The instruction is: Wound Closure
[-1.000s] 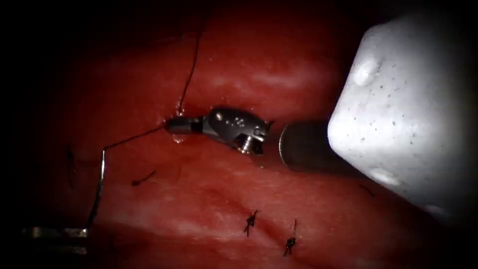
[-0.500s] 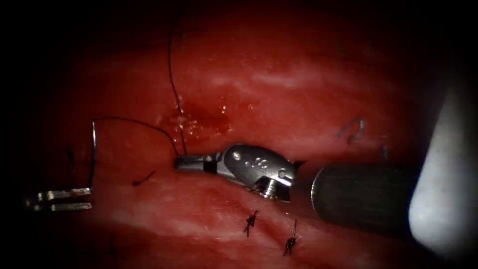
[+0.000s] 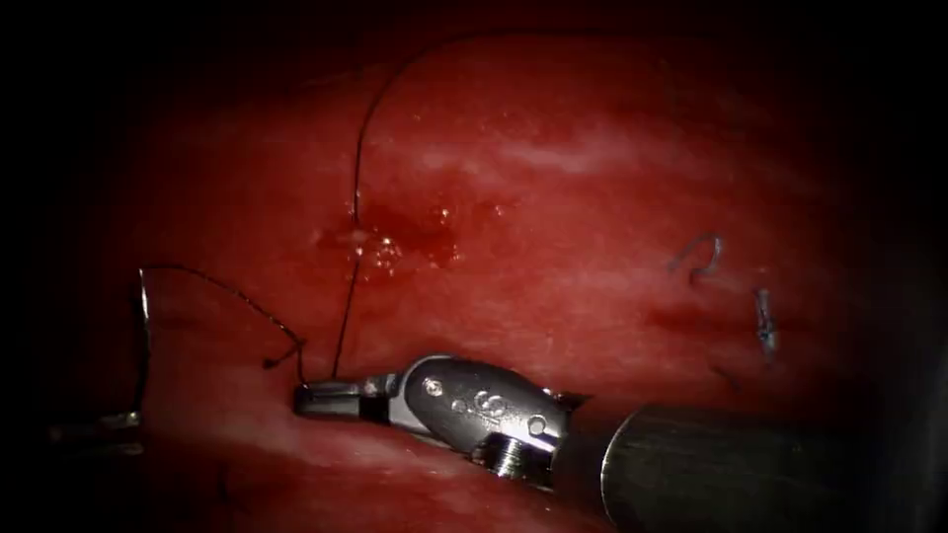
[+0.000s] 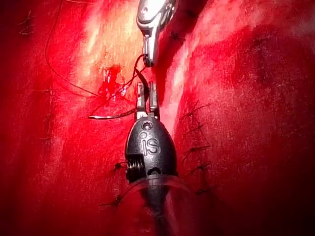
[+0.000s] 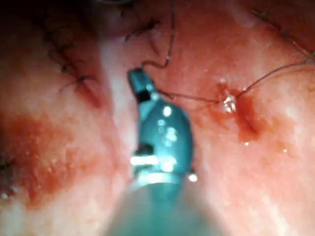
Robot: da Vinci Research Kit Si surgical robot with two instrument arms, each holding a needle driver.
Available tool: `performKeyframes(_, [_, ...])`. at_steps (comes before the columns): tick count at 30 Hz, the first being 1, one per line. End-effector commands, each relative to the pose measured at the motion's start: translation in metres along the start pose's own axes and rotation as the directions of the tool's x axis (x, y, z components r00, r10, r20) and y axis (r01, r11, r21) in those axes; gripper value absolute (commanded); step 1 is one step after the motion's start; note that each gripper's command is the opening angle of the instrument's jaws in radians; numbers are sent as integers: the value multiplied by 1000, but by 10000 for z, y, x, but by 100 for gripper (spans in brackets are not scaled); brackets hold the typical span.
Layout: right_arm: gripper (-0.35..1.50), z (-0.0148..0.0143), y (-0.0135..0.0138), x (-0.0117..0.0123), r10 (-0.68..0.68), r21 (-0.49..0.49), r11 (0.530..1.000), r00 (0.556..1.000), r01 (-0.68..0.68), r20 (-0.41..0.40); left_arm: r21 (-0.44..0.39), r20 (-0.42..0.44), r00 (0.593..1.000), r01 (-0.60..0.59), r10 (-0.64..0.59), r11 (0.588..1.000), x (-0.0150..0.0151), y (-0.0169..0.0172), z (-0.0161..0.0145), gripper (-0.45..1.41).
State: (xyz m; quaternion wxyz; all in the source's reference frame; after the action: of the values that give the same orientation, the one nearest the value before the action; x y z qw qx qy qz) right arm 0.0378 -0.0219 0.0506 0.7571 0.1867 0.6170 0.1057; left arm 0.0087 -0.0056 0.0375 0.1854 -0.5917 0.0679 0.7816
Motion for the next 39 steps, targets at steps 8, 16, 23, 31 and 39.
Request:
performKeyframes(8, [96,-8,58,-41,-174,-32,984,985,174,2,121,32,999,-15,11,993,-30,-24,-21,-45])
performKeyframes(16, [93,9,91,-75,-232,-62,971,973,233,16,145,56,998,-24,16,989,-33,-27,-31,-45])
performKeyframes(23, [93,40,108,-89,-266,-75,960,963,269,51,129,42,999,-23,17,991,-29,-24,-31,-45])
performKeyframes(31, [44,56,118,-116,-320,-69,939,930,337,183,101,-29,1000,-9,12,995,17,-13,-36,-45])
performKeyframes(39, [-35,22,94,-94,-324,-85,937,934,338,148,81,-47,999,-12,16,997,11,-19,-31,-45])
